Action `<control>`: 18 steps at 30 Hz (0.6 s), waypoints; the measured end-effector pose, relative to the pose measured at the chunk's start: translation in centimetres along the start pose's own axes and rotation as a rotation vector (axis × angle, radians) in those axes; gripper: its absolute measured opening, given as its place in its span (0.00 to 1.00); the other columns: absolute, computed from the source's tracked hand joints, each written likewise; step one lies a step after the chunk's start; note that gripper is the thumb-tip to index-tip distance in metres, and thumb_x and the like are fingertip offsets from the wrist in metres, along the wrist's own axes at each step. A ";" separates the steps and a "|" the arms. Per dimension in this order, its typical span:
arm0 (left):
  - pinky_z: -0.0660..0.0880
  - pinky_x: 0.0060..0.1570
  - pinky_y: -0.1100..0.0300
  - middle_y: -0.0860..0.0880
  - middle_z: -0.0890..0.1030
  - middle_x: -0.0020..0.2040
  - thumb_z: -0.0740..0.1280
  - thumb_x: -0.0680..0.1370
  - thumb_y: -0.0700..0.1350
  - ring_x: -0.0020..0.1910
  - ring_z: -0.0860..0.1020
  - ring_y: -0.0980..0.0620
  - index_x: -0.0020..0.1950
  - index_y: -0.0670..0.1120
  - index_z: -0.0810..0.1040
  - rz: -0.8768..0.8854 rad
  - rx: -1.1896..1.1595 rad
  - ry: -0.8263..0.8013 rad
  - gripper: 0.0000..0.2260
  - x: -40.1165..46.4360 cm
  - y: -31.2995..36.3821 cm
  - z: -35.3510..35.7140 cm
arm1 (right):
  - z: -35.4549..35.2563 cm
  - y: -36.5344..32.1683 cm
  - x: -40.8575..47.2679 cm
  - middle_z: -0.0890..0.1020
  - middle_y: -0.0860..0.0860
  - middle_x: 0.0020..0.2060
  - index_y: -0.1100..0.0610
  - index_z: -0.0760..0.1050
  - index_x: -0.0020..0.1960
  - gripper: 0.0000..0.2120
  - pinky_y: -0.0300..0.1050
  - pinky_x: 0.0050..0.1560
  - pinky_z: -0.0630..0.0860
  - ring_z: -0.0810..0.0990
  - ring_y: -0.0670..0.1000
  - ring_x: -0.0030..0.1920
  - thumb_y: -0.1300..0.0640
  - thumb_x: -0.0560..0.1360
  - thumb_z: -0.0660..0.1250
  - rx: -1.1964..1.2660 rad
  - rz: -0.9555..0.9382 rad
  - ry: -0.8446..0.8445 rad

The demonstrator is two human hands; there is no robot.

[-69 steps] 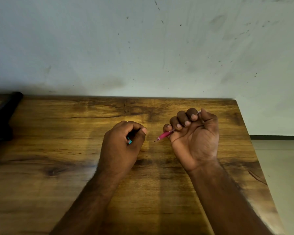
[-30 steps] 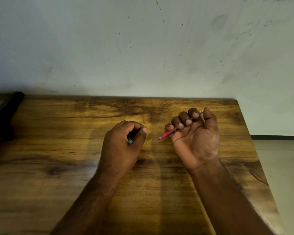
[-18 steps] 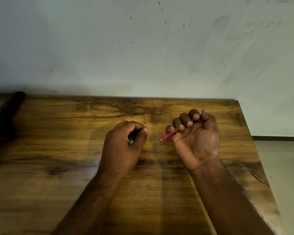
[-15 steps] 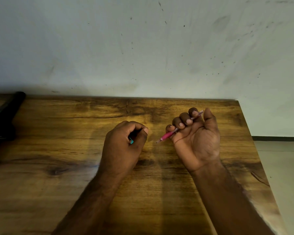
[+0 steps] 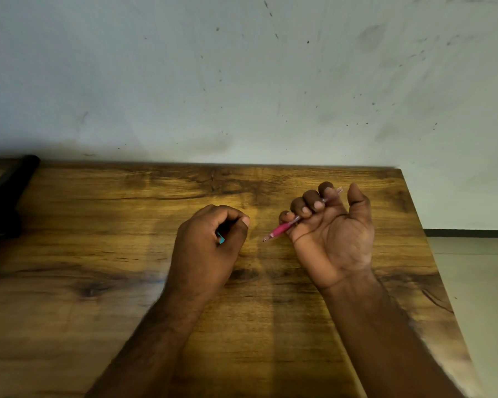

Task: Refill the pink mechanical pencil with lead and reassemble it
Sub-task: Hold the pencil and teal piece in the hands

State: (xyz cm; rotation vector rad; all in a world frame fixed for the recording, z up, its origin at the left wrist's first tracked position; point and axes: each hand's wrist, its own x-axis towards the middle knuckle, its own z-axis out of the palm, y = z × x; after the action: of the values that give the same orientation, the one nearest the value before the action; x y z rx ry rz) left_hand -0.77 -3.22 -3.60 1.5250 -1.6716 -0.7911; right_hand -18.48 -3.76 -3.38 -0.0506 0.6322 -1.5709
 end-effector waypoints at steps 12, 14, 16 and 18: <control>0.78 0.44 0.59 0.57 0.82 0.42 0.71 0.79 0.47 0.44 0.80 0.58 0.47 0.50 0.84 -0.012 -0.011 -0.013 0.03 -0.1 0.0 -0.1 | 0.1 0.1 0.1 0.65 0.48 0.32 0.52 0.68 0.37 0.17 0.48 0.40 0.64 0.65 0.49 0.34 0.46 0.81 0.54 -0.007 -0.010 0.006; 0.79 0.44 0.57 0.57 0.82 0.42 0.71 0.79 0.47 0.44 0.80 0.58 0.47 0.50 0.85 -0.012 -0.009 -0.013 0.03 -0.1 0.0 -0.1 | 0.1 0.0 0.0 0.65 0.48 0.32 0.52 0.69 0.38 0.17 0.48 0.41 0.65 0.66 0.49 0.34 0.44 0.81 0.55 0.000 -0.002 -0.013; 0.79 0.44 0.57 0.57 0.82 0.43 0.71 0.79 0.48 0.44 0.80 0.60 0.48 0.50 0.85 -0.013 -0.002 -0.014 0.04 -0.1 0.0 -0.1 | 0.1 0.0 0.0 0.65 0.48 0.32 0.52 0.68 0.37 0.17 0.48 0.41 0.64 0.65 0.49 0.34 0.45 0.82 0.54 -0.008 -0.008 -0.013; 0.79 0.44 0.59 0.57 0.82 0.43 0.71 0.78 0.48 0.44 0.80 0.60 0.48 0.50 0.85 -0.016 -0.002 -0.012 0.04 -0.1 0.1 -0.1 | 0.1 0.0 0.0 0.65 0.48 0.31 0.52 0.67 0.37 0.18 0.48 0.40 0.64 0.65 0.49 0.34 0.47 0.82 0.54 -0.020 -0.016 -0.001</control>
State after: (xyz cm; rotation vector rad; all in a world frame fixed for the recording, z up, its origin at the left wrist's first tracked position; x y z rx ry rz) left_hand -0.68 -3.10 -3.50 1.5374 -1.6686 -0.8111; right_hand -18.45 -3.78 -3.32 -0.0717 0.6481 -1.5802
